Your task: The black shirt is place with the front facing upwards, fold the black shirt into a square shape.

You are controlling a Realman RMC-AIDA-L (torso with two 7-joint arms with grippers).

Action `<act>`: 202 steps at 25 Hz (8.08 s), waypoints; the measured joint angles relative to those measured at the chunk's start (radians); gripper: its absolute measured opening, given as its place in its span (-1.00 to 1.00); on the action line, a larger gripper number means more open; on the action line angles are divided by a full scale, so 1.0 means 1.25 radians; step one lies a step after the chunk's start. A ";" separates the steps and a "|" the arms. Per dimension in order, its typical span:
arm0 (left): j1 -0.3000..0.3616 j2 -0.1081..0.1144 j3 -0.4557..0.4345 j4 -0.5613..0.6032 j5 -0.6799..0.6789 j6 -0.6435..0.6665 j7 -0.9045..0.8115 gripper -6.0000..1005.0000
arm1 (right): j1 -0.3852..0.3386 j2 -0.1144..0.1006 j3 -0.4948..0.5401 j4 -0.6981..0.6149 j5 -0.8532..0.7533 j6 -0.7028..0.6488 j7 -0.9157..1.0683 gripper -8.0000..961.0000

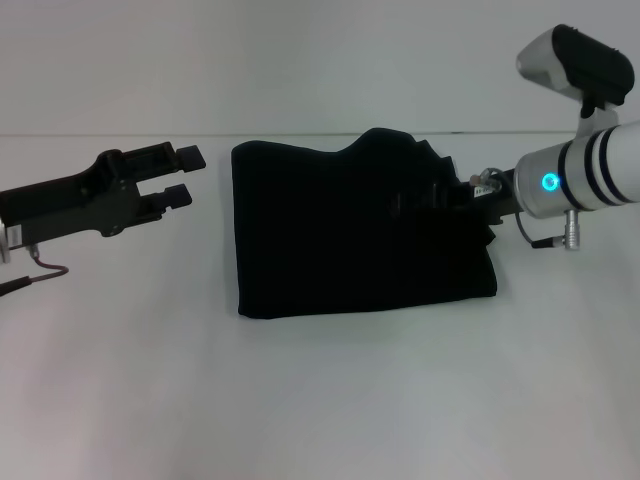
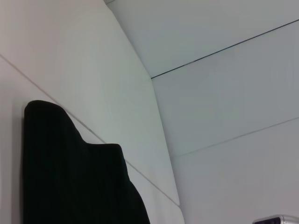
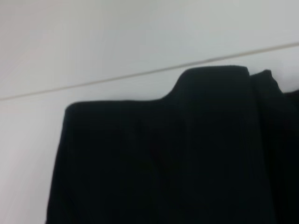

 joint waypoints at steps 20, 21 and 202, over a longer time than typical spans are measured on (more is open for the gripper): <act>0.000 0.000 -0.003 0.000 -0.007 -0.015 0.000 0.40 | -0.014 0.011 -0.063 -0.004 0.012 0.033 0.012 0.90; 0.000 0.000 -0.003 0.000 -0.007 -0.016 0.000 0.40 | -0.013 0.014 -0.064 -0.004 0.011 0.034 0.011 0.90; 0.038 -0.045 0.192 -0.061 0.120 -0.160 -0.084 -0.90 | -0.121 -0.148 0.024 -0.253 0.125 -0.316 0.099 0.37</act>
